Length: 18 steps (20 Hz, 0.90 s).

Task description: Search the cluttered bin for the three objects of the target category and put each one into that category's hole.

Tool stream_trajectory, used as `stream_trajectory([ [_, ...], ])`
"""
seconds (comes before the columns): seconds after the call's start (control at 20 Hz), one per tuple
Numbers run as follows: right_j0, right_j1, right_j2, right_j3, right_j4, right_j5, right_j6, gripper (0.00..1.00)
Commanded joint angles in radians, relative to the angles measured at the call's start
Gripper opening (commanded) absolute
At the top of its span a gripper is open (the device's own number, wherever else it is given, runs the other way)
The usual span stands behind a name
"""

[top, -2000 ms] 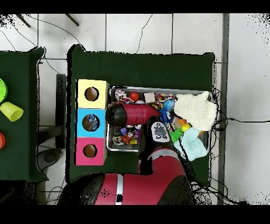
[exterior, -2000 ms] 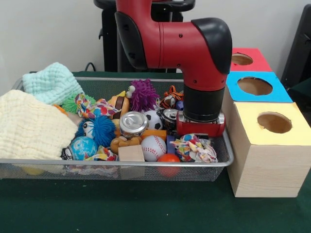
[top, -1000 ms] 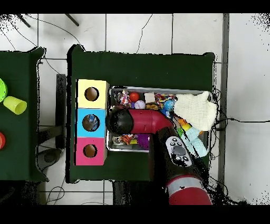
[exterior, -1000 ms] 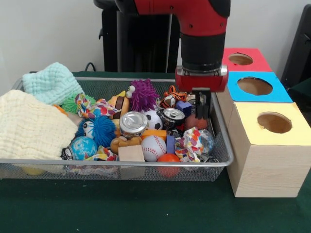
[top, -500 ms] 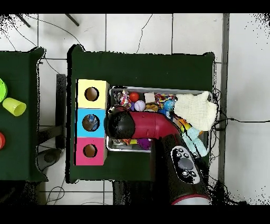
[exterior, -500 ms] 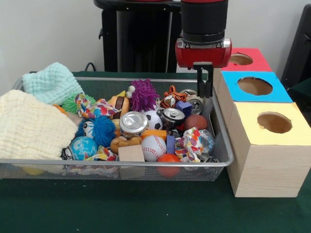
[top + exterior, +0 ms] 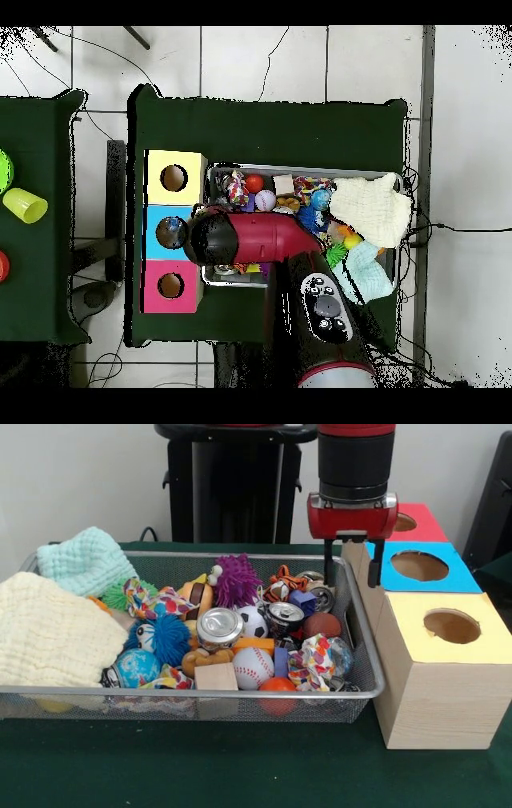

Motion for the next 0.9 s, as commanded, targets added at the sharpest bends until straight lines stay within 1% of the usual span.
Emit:
stream_trajectory([
  [0.05,0.04,0.027,-0.037,-0.033,-0.005,0.083,0.12,1.0],
  [0.15,0.047,0.025,-0.043,-0.03,-0.005,0.084,0.114,1.0],
  [0.4,0.043,0.063,-0.046,-0.036,-0.01,0.052,0.102,1.0],
  [0.5,0.055,0.073,-0.066,-0.046,-0.019,0.051,0.108,1.0],
  [0.65,0.085,0.087,-0.117,-0.066,-0.048,0.054,0.114,1.0],
  [0.9,0.068,0.101,-0.121,-0.064,-0.051,0.039,0.082,1.0],
])
